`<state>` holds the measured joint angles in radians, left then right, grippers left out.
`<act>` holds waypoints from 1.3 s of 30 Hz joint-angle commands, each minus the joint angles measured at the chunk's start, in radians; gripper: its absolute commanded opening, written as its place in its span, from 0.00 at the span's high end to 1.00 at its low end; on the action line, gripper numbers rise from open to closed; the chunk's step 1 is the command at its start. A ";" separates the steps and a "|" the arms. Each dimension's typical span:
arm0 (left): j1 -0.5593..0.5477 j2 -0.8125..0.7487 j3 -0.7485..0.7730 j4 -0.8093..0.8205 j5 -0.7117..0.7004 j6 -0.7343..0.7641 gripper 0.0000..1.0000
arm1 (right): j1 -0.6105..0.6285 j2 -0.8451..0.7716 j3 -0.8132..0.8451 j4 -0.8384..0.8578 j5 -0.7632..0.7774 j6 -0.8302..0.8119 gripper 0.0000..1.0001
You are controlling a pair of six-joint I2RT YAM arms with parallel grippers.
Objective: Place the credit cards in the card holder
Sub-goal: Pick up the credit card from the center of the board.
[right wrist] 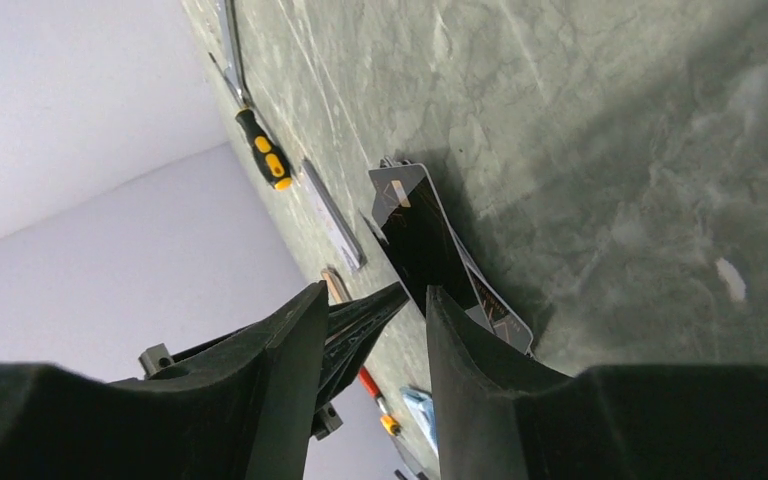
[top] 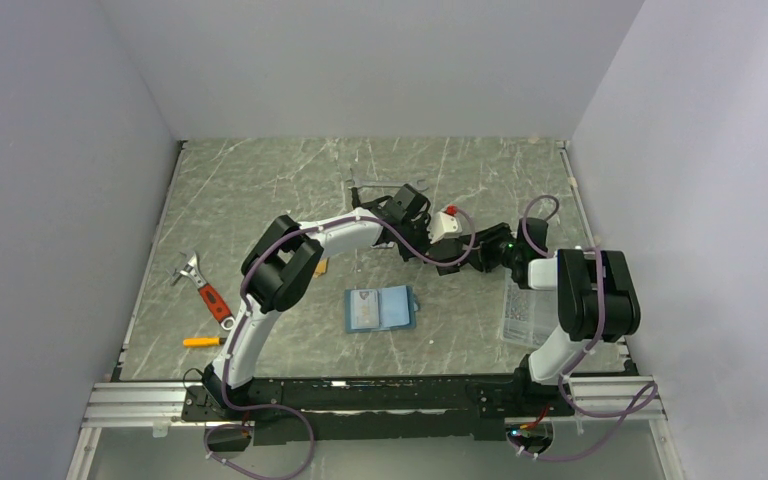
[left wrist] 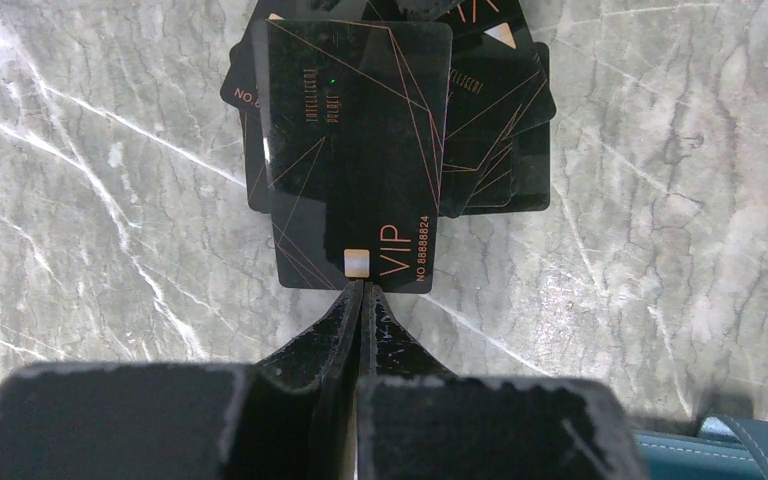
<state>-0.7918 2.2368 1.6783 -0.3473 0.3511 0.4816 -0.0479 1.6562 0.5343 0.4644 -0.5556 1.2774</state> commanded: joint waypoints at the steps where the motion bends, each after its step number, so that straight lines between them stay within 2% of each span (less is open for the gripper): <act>1: -0.009 -0.026 -0.023 -0.081 0.003 0.011 0.95 | 0.018 0.032 0.063 -0.010 -0.006 -0.069 0.57; 9: -0.009 -0.026 -0.025 -0.082 0.008 0.014 0.95 | 0.119 0.052 0.180 -0.161 0.044 -0.216 0.64; 12: -0.009 -0.026 -0.023 -0.084 0.011 0.015 0.96 | 0.130 0.061 0.182 -0.159 0.049 -0.216 0.67; 15: -0.009 -0.026 -0.025 -0.084 0.016 0.014 0.96 | 0.132 0.068 0.183 -0.166 0.055 -0.225 0.75; 21: 0.001 -0.054 -0.021 -0.097 0.038 -0.011 0.94 | 0.139 0.076 0.190 -0.194 0.077 -0.253 1.00; 22: 0.008 -0.066 -0.014 -0.109 0.048 -0.023 0.92 | 0.143 0.068 0.198 -0.211 0.088 -0.268 1.00; 27: 0.069 -0.151 0.049 -0.227 0.173 -0.102 0.77 | 0.170 0.007 0.262 -0.303 0.124 -0.350 1.00; 32: 0.165 -0.268 0.089 -0.399 0.380 -0.129 0.62 | 0.247 -0.068 0.354 -0.412 0.113 -0.464 1.00; 33: 0.192 -0.300 0.072 -0.413 0.428 -0.133 0.60 | 0.265 -0.082 0.369 -0.432 0.099 -0.487 1.00; 35: 0.248 -0.360 0.036 -0.434 0.537 -0.138 0.46 | 0.299 -0.114 0.390 -0.446 0.038 -0.527 1.00; 38: 0.347 -0.434 -0.016 -0.502 0.714 -0.097 0.38 | 0.354 -0.171 0.430 -0.484 -0.065 -0.603 1.00; 39: 0.375 -0.456 -0.039 -0.523 0.767 -0.073 0.15 | 0.376 -0.190 0.450 -0.513 -0.099 -0.631 1.00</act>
<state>-0.5106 1.8938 1.6955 -0.7437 0.8169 0.3641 0.2722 1.5532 0.9096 0.0380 -0.5163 0.7853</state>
